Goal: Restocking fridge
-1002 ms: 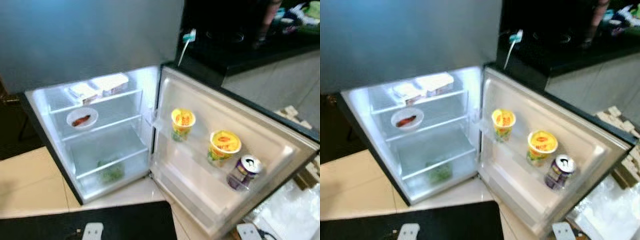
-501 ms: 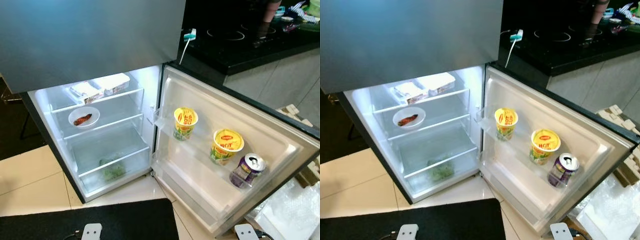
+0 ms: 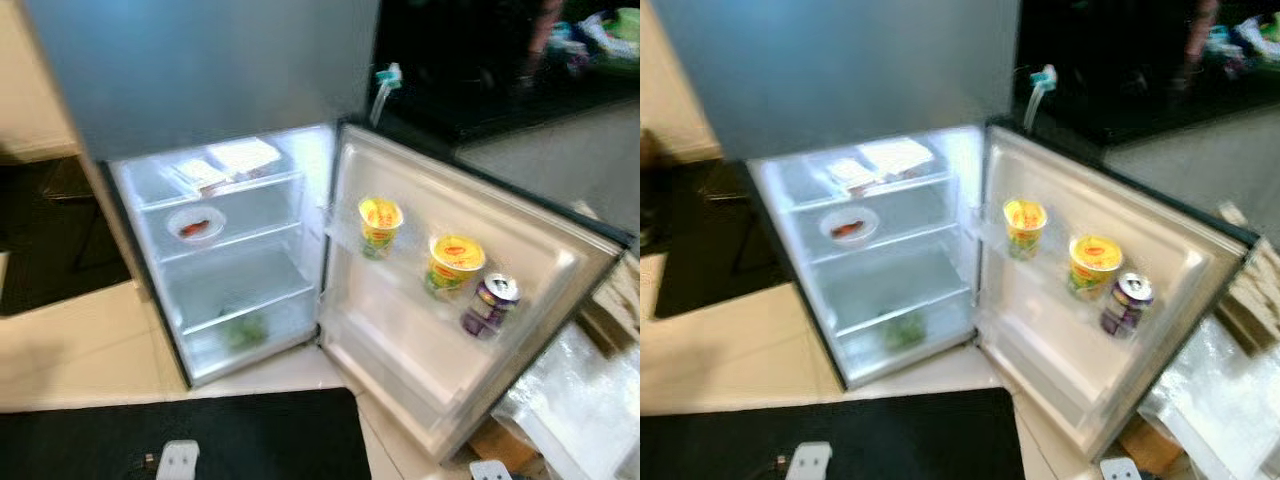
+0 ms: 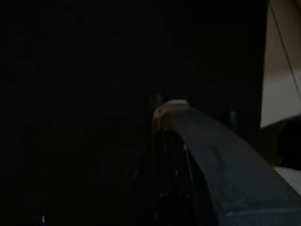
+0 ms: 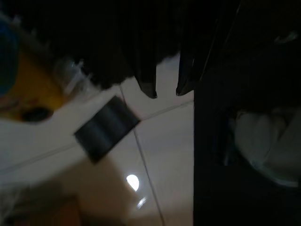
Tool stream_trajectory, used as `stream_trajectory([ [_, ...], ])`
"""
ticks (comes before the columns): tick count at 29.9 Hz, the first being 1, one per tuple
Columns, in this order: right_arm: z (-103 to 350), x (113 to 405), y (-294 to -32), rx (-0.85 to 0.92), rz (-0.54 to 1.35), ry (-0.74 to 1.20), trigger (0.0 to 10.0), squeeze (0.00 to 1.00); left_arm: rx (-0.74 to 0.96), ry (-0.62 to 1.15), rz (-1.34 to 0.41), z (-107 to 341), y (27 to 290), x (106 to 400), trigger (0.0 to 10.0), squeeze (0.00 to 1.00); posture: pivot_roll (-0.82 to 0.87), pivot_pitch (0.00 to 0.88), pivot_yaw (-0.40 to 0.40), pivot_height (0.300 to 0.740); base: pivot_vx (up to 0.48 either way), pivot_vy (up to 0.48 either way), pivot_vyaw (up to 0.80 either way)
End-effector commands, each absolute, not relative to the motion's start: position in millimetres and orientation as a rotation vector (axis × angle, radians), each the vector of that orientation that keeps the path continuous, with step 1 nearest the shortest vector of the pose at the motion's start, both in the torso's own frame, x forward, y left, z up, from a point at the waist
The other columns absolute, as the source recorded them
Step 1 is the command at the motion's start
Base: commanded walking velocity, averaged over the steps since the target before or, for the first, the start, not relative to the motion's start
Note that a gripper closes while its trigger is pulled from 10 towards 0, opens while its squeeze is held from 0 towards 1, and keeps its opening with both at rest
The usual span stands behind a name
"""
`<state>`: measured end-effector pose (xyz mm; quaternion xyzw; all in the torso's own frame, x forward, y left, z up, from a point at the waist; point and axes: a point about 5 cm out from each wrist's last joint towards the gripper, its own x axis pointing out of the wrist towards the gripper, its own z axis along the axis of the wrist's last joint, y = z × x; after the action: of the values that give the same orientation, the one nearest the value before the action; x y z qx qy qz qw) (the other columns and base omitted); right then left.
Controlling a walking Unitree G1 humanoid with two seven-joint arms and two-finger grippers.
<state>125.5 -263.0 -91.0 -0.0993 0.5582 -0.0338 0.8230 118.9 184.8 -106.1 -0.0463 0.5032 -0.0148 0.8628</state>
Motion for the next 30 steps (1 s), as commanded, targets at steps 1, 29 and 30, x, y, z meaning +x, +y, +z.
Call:
stream_trajectory([
  [1,-92.0,122.1,-263.0,-0.201,-0.077,1.194,10.0,0.0,-0.113,1.172,-0.064,-115.5,174.8,91.4,10.0,0.0,-0.05,0.0,-0.05,0.74,0.0,0.0,0.0],
  [29,-91.4,122.4,-264.6,-0.203,-0.077,1.194,10.0,0.0,-0.131,1.176,-0.089,-115.7,173.6,89.8,10.0,0.0,-0.06,0.0,-0.053,0.74,0.0,-0.165,0.0],
  [30,-91.1,122.6,-265.5,-0.204,-0.082,1.192,10.0,0.0,-0.138,1.174,-0.088,-115.6,173.3,89.9,10.0,0.0,-0.06,0.0,-0.053,0.74,0.0,0.0,0.0],
])
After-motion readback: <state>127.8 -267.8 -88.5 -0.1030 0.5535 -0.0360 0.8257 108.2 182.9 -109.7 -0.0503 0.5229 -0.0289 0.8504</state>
